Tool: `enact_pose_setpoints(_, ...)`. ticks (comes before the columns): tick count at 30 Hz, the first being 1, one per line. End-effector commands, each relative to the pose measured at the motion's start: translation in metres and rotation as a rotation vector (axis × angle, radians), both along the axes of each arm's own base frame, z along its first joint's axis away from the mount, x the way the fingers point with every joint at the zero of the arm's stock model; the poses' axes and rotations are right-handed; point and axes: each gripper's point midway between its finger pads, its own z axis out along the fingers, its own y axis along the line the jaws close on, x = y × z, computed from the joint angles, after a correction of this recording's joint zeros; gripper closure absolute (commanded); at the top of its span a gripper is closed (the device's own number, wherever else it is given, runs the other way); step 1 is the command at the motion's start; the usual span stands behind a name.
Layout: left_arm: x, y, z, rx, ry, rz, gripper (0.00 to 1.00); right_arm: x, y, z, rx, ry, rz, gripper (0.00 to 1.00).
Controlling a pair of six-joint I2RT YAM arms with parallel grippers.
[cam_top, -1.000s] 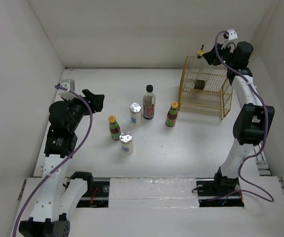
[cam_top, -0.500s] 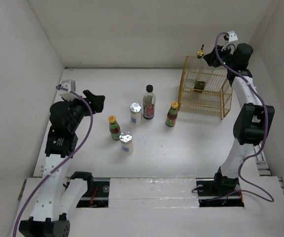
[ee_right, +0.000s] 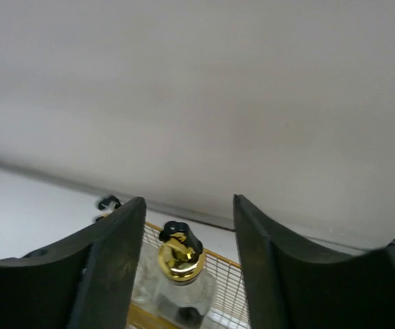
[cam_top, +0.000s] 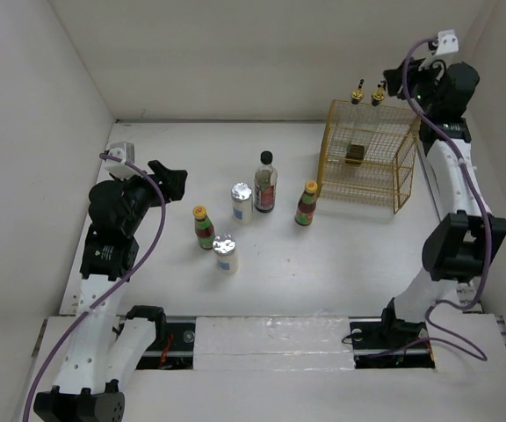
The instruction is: Organize the condiment bottles
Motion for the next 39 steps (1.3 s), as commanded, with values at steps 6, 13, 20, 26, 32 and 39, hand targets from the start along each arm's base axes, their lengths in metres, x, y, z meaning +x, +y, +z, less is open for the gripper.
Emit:
enact_pose_setpoints(6,-0.002,-0.003,0.017,-0.006,-0.067,-0.022,0.36,-0.098,0.007,0.089,0.104,-0.276,-0.103,1.0)
enact_pose_setpoints(13,0.0,-0.005,0.016,-0.007,-0.066,-0.031,0.65,-0.141,0.169,0.017,0.053,-0.186,0.273,0.54)
enact_pose_setpoints(20,-0.003,-0.004,0.019,-0.008,-0.077,-0.031,0.53,-0.17,0.252,-0.039,-0.06,-0.103,0.48,0.14)
enact_pose_setpoints(26,-0.003,-0.004,0.019,-0.008,-0.076,-0.031,0.49,-0.158,0.294,-0.077,-0.12,-0.019,0.546,0.1)
enact_pose_setpoints(32,0.0,-0.003,0.017,-0.006,-0.067,-0.022,0.48,-0.141,0.313,-0.097,-0.118,0.007,0.557,0.1)
enact_pose_setpoints(39,0.0,-0.003,0.017,-0.006,-0.067,-0.022,0.48,-0.131,0.335,-0.113,-0.089,-0.002,0.566,0.19)
